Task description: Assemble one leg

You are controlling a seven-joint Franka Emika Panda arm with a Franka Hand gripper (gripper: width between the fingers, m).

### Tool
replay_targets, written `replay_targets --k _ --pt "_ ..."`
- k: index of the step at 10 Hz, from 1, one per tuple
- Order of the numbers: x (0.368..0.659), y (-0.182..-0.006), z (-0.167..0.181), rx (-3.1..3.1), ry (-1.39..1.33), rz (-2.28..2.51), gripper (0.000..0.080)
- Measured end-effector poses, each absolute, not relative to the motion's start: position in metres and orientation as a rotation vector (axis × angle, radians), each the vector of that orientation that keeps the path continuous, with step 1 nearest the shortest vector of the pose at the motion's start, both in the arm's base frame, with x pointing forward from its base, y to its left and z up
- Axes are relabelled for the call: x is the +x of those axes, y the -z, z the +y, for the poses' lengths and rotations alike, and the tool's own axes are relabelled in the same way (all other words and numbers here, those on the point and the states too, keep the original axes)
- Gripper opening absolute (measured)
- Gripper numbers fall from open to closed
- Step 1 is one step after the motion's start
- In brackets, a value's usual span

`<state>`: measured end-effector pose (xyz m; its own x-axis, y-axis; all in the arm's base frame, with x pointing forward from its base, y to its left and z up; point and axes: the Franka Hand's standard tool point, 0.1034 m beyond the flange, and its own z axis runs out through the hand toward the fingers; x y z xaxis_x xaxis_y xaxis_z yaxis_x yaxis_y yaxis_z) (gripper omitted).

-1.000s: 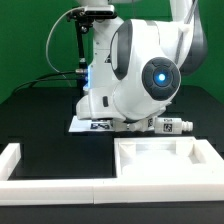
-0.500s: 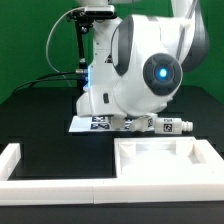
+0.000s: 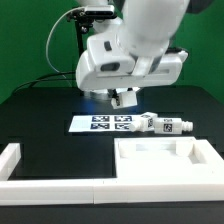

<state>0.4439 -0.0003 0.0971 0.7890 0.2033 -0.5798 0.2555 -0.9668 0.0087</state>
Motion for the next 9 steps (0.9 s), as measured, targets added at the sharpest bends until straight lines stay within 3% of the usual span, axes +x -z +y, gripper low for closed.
replay_targets --k 2,4,6,9 --pt "0.450 -0.097 0.005 2.942 0.766 0.363 0.0281" --pt "0.499 -0.115 0.046 3.050 0.530 0.296 0.0281" --pt "0.546 -0.132 0.064 3.092 0.231 0.278 0.0281" --pt "0.552 -0.126 0.065 3.110 -0.088 0.283 0.0281"
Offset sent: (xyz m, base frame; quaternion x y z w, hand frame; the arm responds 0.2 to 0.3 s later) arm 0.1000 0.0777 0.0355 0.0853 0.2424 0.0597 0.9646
